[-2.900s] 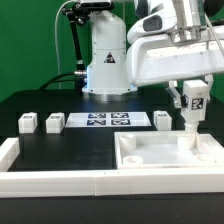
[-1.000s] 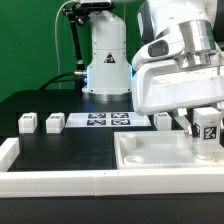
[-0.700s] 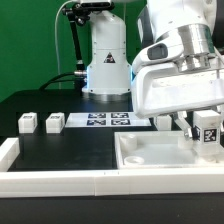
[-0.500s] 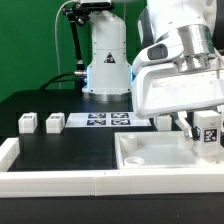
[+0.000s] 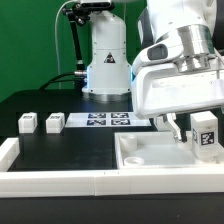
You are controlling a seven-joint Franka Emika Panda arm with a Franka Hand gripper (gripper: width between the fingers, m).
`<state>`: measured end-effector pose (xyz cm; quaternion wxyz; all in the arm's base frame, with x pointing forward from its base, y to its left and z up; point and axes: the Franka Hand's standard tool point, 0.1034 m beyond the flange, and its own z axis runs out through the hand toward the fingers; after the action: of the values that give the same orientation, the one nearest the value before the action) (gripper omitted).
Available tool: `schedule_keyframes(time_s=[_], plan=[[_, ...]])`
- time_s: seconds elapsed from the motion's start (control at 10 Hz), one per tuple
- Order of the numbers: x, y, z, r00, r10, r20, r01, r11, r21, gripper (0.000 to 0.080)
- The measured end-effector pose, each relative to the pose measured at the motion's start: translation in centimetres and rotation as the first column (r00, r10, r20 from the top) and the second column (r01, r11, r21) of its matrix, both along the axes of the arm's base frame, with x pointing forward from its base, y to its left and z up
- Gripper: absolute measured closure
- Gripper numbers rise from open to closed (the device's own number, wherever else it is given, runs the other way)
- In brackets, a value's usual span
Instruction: Assemble square table
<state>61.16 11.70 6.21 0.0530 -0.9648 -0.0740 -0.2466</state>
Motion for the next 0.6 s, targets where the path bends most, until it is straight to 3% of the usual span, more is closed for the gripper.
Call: schedule_keyframes(time_s=[0.3, 0.5, 0.6], plan=[[0.1, 0.0, 0.1, 1.000, 0.000, 0.000, 0.000, 1.000, 0.000, 0.0150], [0.4, -0.2, 2.2, 1.000, 0.004, -0.007, -0.004, 1.000, -0.001, 0.0150], [0.2, -0.1, 1.7, 1.000, 0.005, -0.014, -0.005, 1.000, -0.001, 0.0150]])
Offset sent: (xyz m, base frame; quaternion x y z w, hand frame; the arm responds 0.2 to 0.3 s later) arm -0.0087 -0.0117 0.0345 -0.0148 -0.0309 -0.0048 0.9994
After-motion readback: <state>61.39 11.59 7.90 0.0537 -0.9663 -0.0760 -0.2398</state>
